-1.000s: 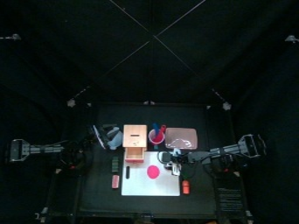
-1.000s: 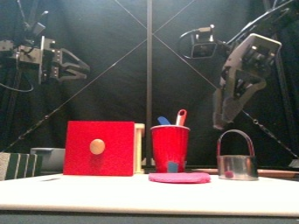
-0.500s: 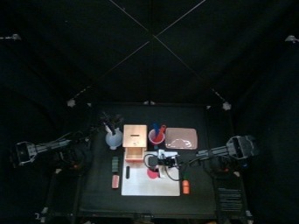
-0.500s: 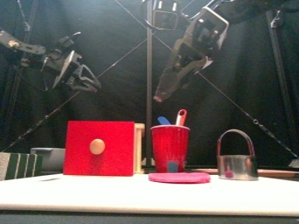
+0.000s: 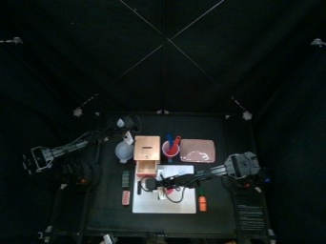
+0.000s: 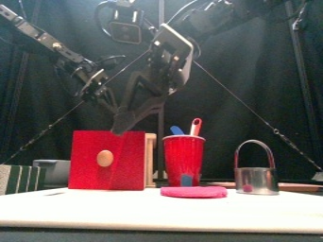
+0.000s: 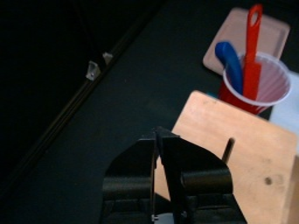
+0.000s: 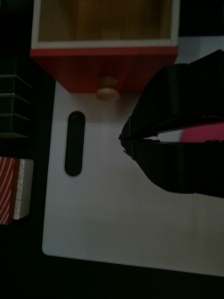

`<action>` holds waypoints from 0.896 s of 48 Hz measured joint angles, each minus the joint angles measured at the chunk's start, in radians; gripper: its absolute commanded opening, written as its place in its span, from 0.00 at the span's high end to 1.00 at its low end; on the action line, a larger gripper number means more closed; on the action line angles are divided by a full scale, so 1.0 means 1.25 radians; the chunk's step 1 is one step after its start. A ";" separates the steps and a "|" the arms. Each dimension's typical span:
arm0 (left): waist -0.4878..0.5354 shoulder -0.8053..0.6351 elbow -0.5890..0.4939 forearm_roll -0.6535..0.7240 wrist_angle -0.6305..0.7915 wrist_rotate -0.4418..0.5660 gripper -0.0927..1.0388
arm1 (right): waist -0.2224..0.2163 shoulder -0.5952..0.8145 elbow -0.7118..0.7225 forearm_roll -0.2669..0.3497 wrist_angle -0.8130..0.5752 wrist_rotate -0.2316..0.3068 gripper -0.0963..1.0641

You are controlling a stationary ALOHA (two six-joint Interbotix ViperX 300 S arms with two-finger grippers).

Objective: Get the cutter from the drawer then cut the dough then place the extra dough in the bowl
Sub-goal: Shut the drawer

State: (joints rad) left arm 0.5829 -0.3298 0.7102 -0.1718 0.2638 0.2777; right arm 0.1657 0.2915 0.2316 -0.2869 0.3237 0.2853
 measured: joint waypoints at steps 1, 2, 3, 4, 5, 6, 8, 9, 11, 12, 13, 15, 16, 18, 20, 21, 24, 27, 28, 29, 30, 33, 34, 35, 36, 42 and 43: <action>0.000 0.012 -0.011 0.005 0.013 0.006 0.51 | 0.001 0.006 -0.006 -0.001 0.004 0.001 0.58; 0.000 0.028 -0.022 0.010 0.023 0.010 0.51 | 0.002 0.012 -0.011 -0.001 0.006 0.000 0.58; 0.000 0.040 -0.032 0.013 0.033 0.018 0.51 | 0.002 0.020 -0.018 -0.004 0.012 0.000 0.58; 0.000 0.063 -0.047 0.017 0.048 0.028 0.51 | 0.004 0.026 -0.025 -0.004 0.017 0.000 0.58; 0.000 0.074 -0.055 0.020 0.056 0.034 0.51 | 0.004 0.032 -0.031 -0.004 0.021 0.000 0.58; -0.001 0.094 -0.069 0.020 0.069 0.045 0.51 | 0.004 0.038 -0.038 -0.004 0.027 0.001 0.58; 0.001 0.126 -0.091 0.021 0.087 0.061 0.51 | 0.004 0.050 -0.053 -0.004 0.037 0.001 0.58; 0.002 0.142 -0.102 0.022 0.096 0.075 0.51 | 0.002 0.055 -0.059 -0.004 0.042 0.004 0.58; 0.006 0.172 -0.124 0.022 0.112 0.091 0.51 | 0.001 0.063 -0.069 -0.005 0.049 -0.001 0.58; 0.009 0.185 -0.134 0.023 0.119 0.098 0.51 | 0.001 0.067 -0.074 -0.002 0.053 0.001 0.58; 0.011 0.202 -0.146 0.023 0.130 0.110 0.51 | 0.000 0.071 -0.079 -0.002 0.058 0.002 0.58; 0.016 0.232 -0.169 0.020 0.151 0.129 0.51 | 0.000 0.082 -0.090 -0.004 0.066 0.000 0.58; 0.018 0.245 -0.180 0.020 0.161 0.135 0.51 | 0.000 0.087 -0.094 -0.002 0.070 0.001 0.58; 0.023 0.272 -0.201 0.012 0.180 0.148 0.51 | 0.000 0.098 -0.106 -0.002 0.079 0.001 0.58; 0.027 0.298 -0.221 0.005 0.199 0.158 0.51 | -0.001 0.109 -0.115 -0.002 0.086 0.001 0.58; 0.028 0.309 -0.229 0.001 0.206 0.161 0.51 | -0.001 0.115 -0.120 -0.002 0.091 0.001 0.58; 0.028 0.336 -0.253 -0.006 0.222 0.173 0.51 | -0.002 0.131 -0.139 -0.004 0.106 0.001 0.58; 0.029 0.355 -0.270 -0.011 0.233 0.188 0.51 | -0.006 0.146 -0.151 -0.006 0.121 0.001 0.58; 0.028 0.360 -0.275 -0.012 0.237 0.191 0.51 | -0.007 0.152 -0.156 -0.007 0.128 0.001 0.58; 0.028 0.362 -0.280 -0.013 0.239 0.194 0.51 | -0.009 0.160 -0.162 -0.011 0.135 0.001 0.58; 0.028 0.364 -0.283 -0.013 0.241 0.199 0.51 | -0.010 0.163 -0.164 -0.012 0.139 0.000 0.58; 0.028 0.371 -0.291 -0.015 0.243 0.205 0.51 | -0.015 0.174 -0.172 -0.021 0.148 0.000 0.58; 0.028 0.373 -0.293 -0.015 0.243 0.209 0.51 | -0.017 0.175 -0.173 -0.025 0.151 0.000 0.58; 0.028 0.374 -0.293 -0.015 0.244 0.214 0.51 | -0.020 0.177 -0.175 -0.027 0.152 0.000 0.58; 0.028 0.377 -0.296 -0.016 0.244 0.211 0.51 | -0.023 0.178 -0.178 -0.029 0.153 0.001 0.58; 0.028 0.388 -0.297 -0.033 0.248 0.212 0.51 | -0.043 0.179 -0.182 -0.034 0.153 0.001 0.58; 0.028 0.390 -0.297 -0.037 0.248 0.212 0.51 | -0.047 0.179 -0.183 -0.036 0.153 0.000 0.58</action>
State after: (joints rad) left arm 0.6182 0.1580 0.3390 -0.2178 0.5737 0.5430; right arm 0.1074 0.5154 0.0031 -0.3313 0.5154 0.2853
